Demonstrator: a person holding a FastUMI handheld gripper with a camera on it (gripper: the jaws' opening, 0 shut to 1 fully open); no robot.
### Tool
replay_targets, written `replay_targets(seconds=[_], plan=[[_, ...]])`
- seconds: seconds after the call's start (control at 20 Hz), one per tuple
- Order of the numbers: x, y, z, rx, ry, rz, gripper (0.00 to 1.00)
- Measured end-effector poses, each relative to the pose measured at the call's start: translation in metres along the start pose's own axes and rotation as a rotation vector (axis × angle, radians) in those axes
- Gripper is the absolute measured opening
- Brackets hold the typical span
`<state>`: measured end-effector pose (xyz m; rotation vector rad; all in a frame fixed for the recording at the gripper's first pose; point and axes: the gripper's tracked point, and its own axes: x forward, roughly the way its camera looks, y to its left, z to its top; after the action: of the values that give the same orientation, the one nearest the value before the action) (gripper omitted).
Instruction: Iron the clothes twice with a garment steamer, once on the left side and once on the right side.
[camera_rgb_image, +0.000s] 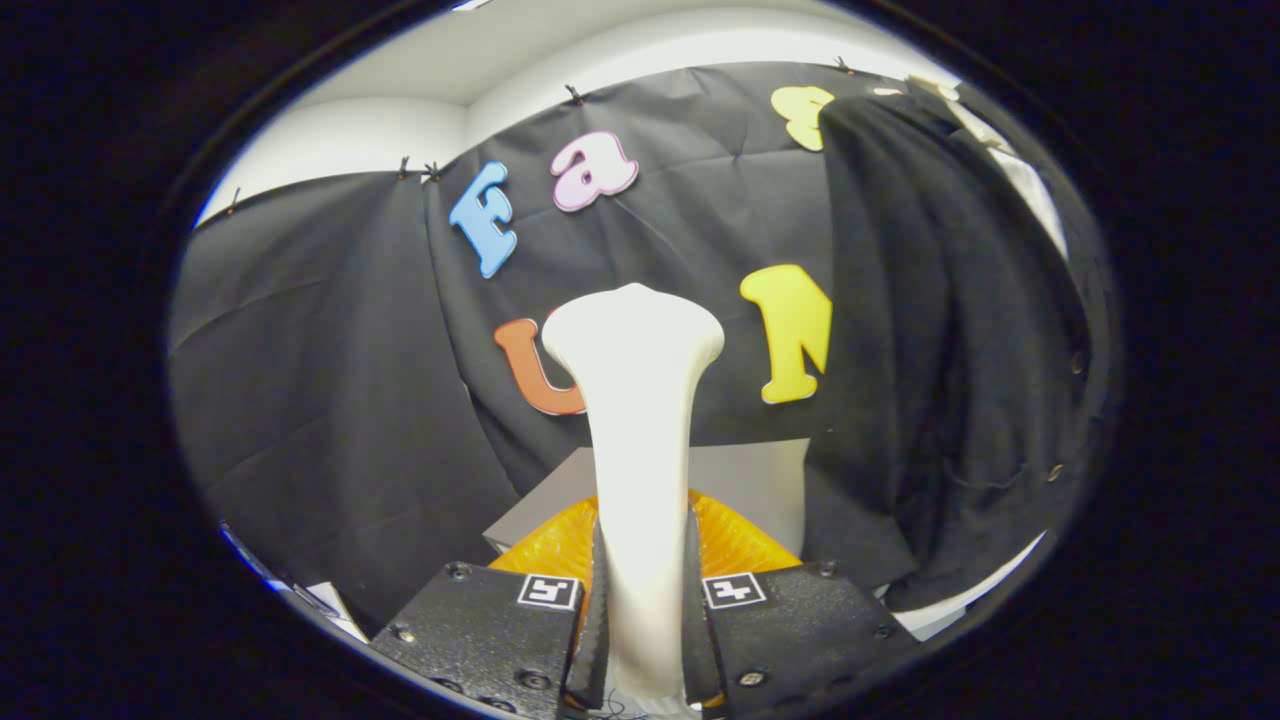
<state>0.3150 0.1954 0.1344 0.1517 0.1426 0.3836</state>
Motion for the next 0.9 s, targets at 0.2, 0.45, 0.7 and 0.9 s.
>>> replay_targets(seconds=[0.2,0.45,0.7,0.9], plan=[[-0.08,-0.025,0.024,0.041,-0.096,-0.033,0.32],[-0.17,-0.088,0.051,0.078,-0.193,-0.144,0.32],[-0.212,-0.174,0.079,0.08,-0.245,-0.265,0.32],[-0.207,-0.219,0.094,0.066,-0.242,-0.305,0.32]])
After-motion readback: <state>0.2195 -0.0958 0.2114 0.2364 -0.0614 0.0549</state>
